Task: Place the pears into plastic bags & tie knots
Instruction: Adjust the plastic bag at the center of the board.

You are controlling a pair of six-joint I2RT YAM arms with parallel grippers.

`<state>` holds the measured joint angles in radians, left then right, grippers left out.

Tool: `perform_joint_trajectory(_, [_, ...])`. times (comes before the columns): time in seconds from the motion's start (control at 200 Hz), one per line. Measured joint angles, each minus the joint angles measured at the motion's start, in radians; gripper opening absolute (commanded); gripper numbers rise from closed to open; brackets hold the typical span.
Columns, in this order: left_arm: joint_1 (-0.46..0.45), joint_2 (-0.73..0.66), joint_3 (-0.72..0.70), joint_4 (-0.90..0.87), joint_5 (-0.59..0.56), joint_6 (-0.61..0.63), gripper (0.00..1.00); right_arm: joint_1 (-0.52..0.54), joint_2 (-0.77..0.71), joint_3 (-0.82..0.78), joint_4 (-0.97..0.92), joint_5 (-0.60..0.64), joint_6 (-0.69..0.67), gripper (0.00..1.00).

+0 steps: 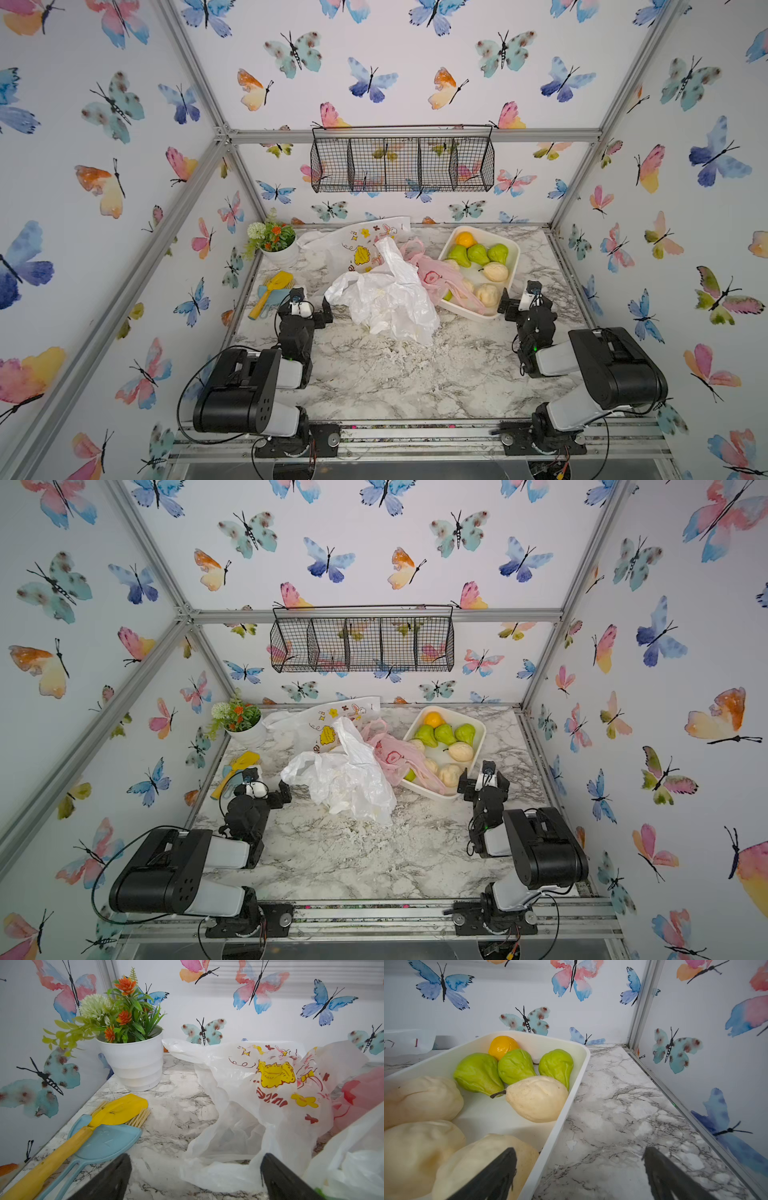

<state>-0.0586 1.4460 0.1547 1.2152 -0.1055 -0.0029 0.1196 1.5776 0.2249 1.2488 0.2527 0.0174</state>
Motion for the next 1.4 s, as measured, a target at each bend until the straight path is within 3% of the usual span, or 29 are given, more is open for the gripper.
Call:
perform_joint_trajectory(1.101, [0.016, -0.002, 0.0, 0.0, 0.016, -0.001, 0.98, 0.002, -0.007, 0.0, -0.001, 0.0, -0.004, 0.98])
perform_joint_trajectory(1.201, [-0.01, -0.08, -0.008, -0.042, -0.022, 0.006, 0.99, 0.014, -0.119, 0.05, -0.204, 0.011, 0.016, 0.98])
perform_joint_trajectory(1.402, [-0.081, -0.401, 0.042, -0.303, -0.138, -0.06, 0.99, 0.102, -0.265, 0.443, -0.78, 0.136, 0.179, 0.98])
